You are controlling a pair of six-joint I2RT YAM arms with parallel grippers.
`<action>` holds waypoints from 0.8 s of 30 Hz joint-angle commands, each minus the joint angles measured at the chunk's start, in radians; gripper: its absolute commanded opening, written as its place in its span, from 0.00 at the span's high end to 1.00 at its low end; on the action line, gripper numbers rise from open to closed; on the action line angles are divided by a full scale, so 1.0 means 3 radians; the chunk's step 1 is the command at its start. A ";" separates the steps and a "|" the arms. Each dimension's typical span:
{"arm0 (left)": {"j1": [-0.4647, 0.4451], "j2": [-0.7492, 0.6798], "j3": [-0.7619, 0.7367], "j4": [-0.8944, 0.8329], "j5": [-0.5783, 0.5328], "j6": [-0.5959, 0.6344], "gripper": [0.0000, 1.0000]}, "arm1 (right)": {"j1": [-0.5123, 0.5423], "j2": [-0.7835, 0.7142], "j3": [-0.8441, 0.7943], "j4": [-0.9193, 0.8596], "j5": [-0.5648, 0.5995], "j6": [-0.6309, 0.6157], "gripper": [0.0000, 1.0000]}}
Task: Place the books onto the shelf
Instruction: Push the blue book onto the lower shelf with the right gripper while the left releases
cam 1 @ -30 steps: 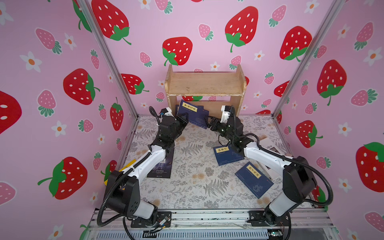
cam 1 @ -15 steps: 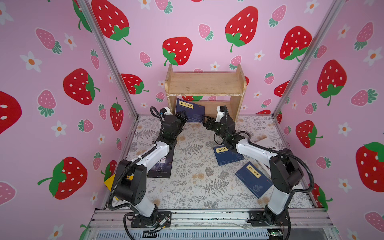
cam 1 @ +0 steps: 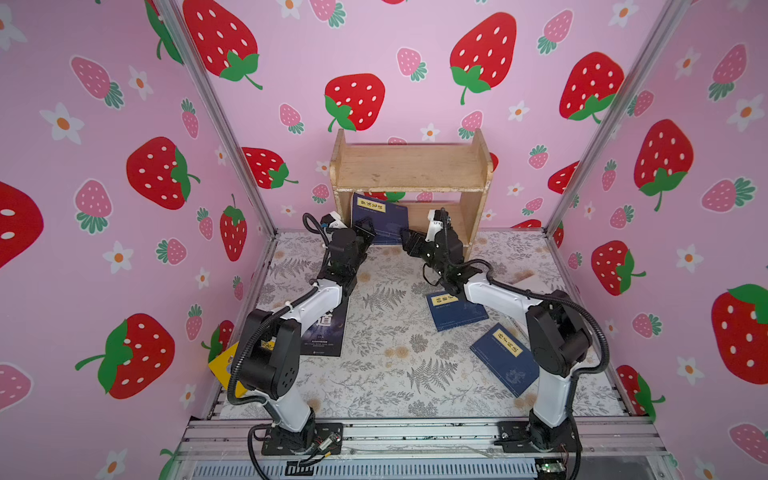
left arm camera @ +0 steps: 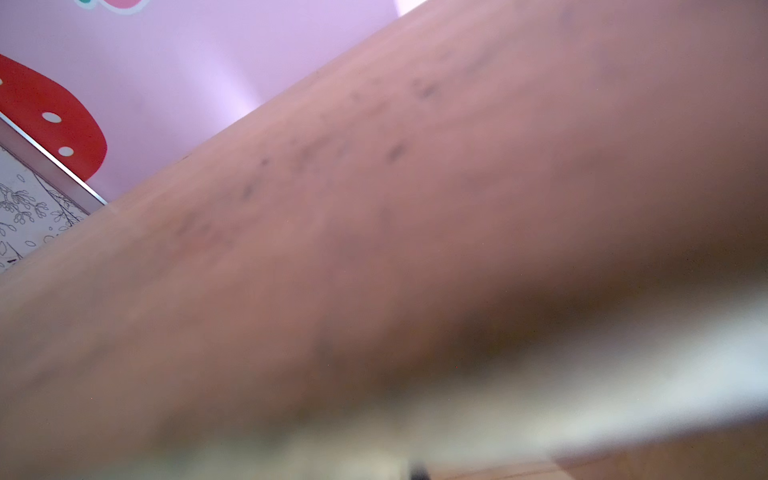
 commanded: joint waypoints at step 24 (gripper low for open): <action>-0.0017 -0.0373 0.0261 -0.0960 -0.0230 0.0463 0.21 | 0.0042 0.0296 0.0281 -0.0266 0.0059 -0.0055 0.52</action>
